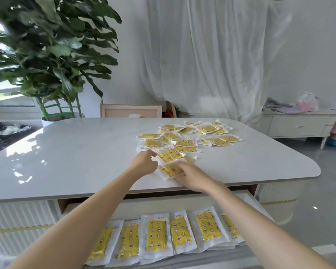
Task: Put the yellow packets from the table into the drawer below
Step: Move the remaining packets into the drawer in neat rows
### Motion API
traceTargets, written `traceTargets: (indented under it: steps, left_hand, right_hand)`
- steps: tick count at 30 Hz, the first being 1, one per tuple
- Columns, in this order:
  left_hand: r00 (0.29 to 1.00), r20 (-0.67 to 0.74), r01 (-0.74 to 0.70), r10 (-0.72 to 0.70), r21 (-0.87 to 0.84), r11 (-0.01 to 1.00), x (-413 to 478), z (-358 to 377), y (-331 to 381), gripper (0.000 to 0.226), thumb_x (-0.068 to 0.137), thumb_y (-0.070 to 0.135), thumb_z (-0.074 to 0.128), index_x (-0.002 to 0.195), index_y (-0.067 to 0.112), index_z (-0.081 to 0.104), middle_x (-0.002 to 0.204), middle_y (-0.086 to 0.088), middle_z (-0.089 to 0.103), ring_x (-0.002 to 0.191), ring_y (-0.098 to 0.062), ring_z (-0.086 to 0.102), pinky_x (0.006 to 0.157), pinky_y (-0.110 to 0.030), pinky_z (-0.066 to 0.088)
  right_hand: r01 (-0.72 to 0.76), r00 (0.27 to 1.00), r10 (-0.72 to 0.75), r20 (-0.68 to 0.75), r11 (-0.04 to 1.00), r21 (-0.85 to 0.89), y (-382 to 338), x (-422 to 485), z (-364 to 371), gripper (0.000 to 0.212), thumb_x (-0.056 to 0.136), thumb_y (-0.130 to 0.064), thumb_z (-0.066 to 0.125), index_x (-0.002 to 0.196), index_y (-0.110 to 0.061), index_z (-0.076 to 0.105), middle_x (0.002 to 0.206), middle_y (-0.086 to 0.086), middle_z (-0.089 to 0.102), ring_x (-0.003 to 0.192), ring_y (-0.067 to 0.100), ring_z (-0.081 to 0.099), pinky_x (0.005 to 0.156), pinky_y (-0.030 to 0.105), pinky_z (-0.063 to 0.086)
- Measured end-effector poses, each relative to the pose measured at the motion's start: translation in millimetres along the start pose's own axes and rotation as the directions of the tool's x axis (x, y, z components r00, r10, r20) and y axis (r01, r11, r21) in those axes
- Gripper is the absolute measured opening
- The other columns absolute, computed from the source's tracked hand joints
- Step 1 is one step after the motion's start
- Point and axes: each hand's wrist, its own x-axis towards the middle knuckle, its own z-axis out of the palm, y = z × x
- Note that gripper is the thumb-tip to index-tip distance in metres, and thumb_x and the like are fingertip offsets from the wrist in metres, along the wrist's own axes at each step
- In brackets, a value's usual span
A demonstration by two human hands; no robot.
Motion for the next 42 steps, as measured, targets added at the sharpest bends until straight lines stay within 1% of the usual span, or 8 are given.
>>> traceTargets:
  steps: [6,12,20,24,32,36,39,42]
  left_hand:
    - [0.996,-0.093,-0.018,0.020,0.022,1.000,48,27,-19,0.048,0.096,0.031,0.048,0.141,0.020,0.041,0.151,-0.004,0.034,0.137,-0.026,0.032,0.109,-0.038,0.031]
    - [0.988,-0.124,0.100,-0.091,0.069,0.993,76,50,-12,0.062,0.084,0.062,0.048,0.141,0.037,0.039,0.152,0.010,0.029,0.140,-0.025,0.022,0.110,-0.042,0.021]
    - [0.990,-0.113,0.085,-0.080,0.039,0.996,80,53,-18,0.091,0.070,0.069,0.064,0.145,0.028,0.032,0.146,-0.003,0.038,0.136,-0.027,0.032,0.111,-0.040,0.028]
    - [0.994,0.004,0.110,-0.111,-0.117,0.987,77,44,-24,0.102,0.066,0.057,0.076,0.148,0.025,0.024,0.139,-0.005,0.046,0.129,-0.026,0.041,0.106,-0.041,0.039]
    - [0.980,0.064,0.200,-0.191,-0.196,0.960,62,30,-26,0.088,0.069,0.038,0.082,0.140,0.009,0.039,0.133,-0.007,0.049,0.115,-0.024,0.051,0.092,-0.032,0.046]
    - [0.961,0.110,0.267,-0.253,-0.140,0.953,56,22,-30,0.074,0.072,0.042,0.077,0.127,0.000,0.049,0.108,-0.007,0.052,0.092,-0.021,0.050,0.072,-0.027,0.039]
    - [0.952,0.147,0.298,-0.268,-0.264,0.917,55,12,-40,0.083,0.058,0.041,0.084,0.123,0.000,0.053,0.117,-0.015,0.059,0.101,-0.028,0.059,0.075,-0.029,0.042]
    - [0.947,0.126,0.318,-0.296,-0.504,0.803,58,6,-54,0.085,0.053,0.037,0.084,0.123,0.000,0.055,0.113,-0.016,0.063,0.099,-0.028,0.063,0.077,-0.031,0.047]
  right_hand:
    - [-0.044,0.992,0.032,-0.122,0.994,-0.100,14,20,1,0.027,0.095,-0.050,0.040,0.109,-0.031,0.054,0.128,-0.012,0.053,0.122,0.016,0.043,0.093,0.040,0.043]
    - [-0.089,0.987,0.110,-0.116,0.981,0.173,29,25,-12,0.041,0.070,-0.052,0.075,0.087,-0.020,0.055,0.109,-0.009,0.057,0.105,0.012,0.054,0.087,0.033,0.046]
    - [-0.327,0.933,0.351,-0.076,0.918,0.223,51,25,-33,0.080,0.054,-0.043,0.090,0.122,-0.039,0.049,0.132,0.000,0.040,0.123,0.023,0.040,0.092,0.030,0.036]
    - [-0.440,0.867,0.495,-0.062,0.818,0.370,54,24,-40,0.100,0.057,-0.023,0.092,0.137,-0.028,0.033,0.136,0.004,0.046,0.123,0.023,0.046,0.091,0.028,0.039]
    - [-0.395,0.759,0.640,-0.118,0.597,0.699,51,31,-37,0.067,0.079,0.003,0.069,0.130,-0.024,0.037,0.120,0.008,0.054,0.102,0.025,0.058,0.070,0.031,0.048]
    - [-0.248,0.707,0.700,-0.100,0.378,0.892,50,43,-43,0.068,0.081,0.006,0.064,0.135,-0.021,0.031,0.122,0.010,0.053,0.106,0.030,0.060,0.086,0.045,0.054]
    - [-0.283,0.707,0.699,-0.107,0.418,0.863,54,55,-44,0.052,0.078,0.002,0.065,0.126,-0.009,0.049,0.122,0.013,0.060,0.107,0.033,0.061,0.095,0.047,0.051]
    - [-0.353,0.743,0.664,-0.085,0.496,0.793,44,58,-42,0.021,0.085,0.001,0.062,0.105,0.000,0.065,0.107,0.017,0.067,0.094,0.030,0.063,0.074,0.035,0.054]
